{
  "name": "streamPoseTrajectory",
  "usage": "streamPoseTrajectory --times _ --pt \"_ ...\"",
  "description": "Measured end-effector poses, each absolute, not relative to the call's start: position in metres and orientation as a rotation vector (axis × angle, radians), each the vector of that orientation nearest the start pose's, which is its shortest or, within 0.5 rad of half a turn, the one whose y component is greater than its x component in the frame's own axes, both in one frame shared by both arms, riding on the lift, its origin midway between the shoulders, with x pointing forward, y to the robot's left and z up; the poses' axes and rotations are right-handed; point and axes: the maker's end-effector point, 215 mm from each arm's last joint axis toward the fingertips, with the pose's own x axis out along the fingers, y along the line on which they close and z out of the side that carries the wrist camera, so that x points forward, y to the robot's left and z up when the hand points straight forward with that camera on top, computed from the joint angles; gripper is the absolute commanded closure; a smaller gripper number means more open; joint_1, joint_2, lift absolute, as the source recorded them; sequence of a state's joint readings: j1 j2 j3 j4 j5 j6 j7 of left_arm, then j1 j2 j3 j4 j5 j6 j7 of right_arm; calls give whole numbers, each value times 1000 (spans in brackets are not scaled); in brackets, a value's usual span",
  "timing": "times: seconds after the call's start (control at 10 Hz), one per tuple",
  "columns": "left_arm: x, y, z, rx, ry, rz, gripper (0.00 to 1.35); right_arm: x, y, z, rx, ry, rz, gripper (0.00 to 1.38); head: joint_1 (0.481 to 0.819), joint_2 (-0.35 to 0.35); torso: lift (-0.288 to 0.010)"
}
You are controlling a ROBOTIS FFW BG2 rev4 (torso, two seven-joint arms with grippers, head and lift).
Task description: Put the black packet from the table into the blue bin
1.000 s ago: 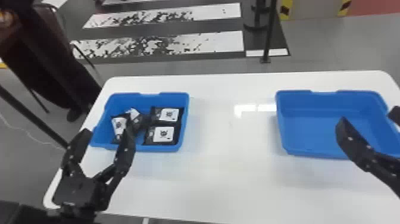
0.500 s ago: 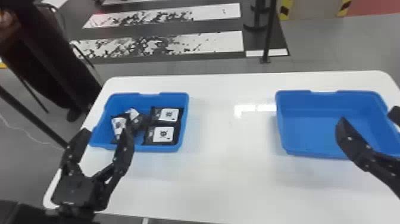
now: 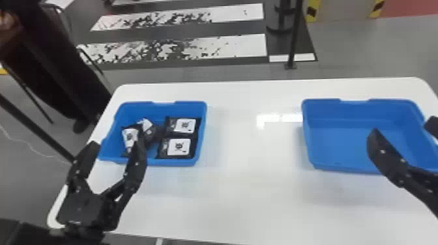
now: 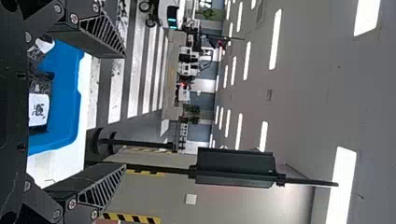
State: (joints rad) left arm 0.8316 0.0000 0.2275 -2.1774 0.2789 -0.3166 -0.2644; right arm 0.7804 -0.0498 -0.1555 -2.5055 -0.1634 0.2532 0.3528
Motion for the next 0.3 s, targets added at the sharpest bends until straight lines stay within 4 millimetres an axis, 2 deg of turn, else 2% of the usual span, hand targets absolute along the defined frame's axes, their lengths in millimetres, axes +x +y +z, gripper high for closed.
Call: streamPoseTrajectory --times 0.3 --pt "337 300 -287 -79 -128 -45 208 366 -208 -265 34 85 304 171 695 151 -110"
